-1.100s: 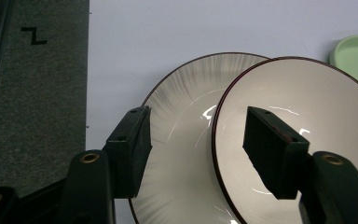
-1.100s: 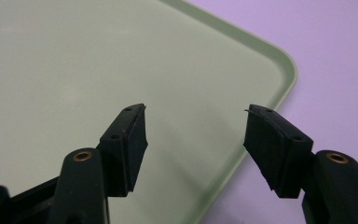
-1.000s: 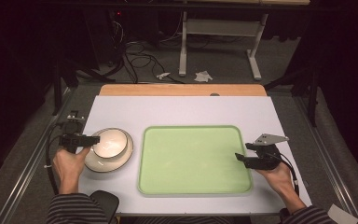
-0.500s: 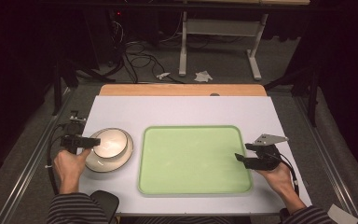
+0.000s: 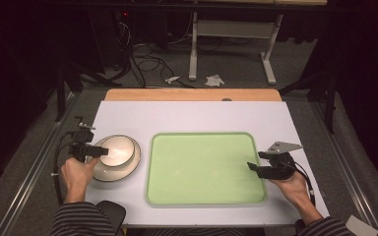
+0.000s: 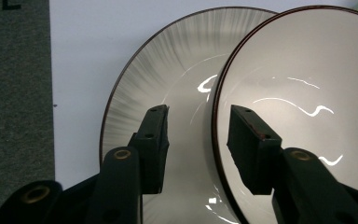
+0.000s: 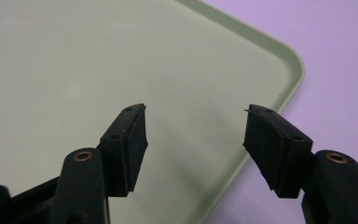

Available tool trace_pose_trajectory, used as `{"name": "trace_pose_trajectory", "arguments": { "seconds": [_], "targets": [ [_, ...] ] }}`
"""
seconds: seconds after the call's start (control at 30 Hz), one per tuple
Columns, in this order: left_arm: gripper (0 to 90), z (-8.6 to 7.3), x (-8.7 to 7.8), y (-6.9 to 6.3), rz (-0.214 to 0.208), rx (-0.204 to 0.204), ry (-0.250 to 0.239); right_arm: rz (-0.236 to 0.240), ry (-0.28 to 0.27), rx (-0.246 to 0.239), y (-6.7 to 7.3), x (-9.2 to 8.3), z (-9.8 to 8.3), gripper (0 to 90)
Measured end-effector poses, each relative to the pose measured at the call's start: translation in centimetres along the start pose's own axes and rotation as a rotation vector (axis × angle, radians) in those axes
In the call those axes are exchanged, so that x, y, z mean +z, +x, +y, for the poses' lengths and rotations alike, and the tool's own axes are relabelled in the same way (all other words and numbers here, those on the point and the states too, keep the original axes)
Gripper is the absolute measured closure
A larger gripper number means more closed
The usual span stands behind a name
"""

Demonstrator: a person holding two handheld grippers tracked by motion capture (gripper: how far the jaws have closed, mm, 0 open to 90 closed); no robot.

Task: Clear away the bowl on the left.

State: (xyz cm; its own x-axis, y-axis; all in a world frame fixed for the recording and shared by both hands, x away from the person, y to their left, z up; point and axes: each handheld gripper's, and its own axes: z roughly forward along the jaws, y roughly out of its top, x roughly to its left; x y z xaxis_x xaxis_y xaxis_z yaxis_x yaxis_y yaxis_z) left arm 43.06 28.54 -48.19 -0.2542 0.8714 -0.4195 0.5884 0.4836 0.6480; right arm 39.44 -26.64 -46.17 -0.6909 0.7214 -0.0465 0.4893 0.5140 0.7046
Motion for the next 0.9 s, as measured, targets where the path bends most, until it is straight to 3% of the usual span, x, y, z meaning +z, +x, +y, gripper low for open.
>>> {"name": "trace_pose_trajectory", "arguments": {
  "seconds": [0.5,0.63,0.8,0.9],
  "targets": [
    [73.6,-0.30,0.83,-0.37,-0.021,-0.015,0.046,0.004,0.000,0.007,0.02,0.15,-0.04,40.5],
    [76.7,-0.37,1.03,-0.32,-0.010,-0.014,0.057,0.004,0.004,0.005,-0.02,0.22,-0.05,40.5],
    [79.0,-0.22,1.00,-0.16,-0.024,-0.035,0.060,0.006,0.002,0.001,-0.01,0.27,-0.05,40.5],
    [81.4,0.02,0.90,-0.04,-0.047,-0.073,0.064,0.006,0.004,0.002,0.01,0.32,-0.06,40.6]
  ]
}}
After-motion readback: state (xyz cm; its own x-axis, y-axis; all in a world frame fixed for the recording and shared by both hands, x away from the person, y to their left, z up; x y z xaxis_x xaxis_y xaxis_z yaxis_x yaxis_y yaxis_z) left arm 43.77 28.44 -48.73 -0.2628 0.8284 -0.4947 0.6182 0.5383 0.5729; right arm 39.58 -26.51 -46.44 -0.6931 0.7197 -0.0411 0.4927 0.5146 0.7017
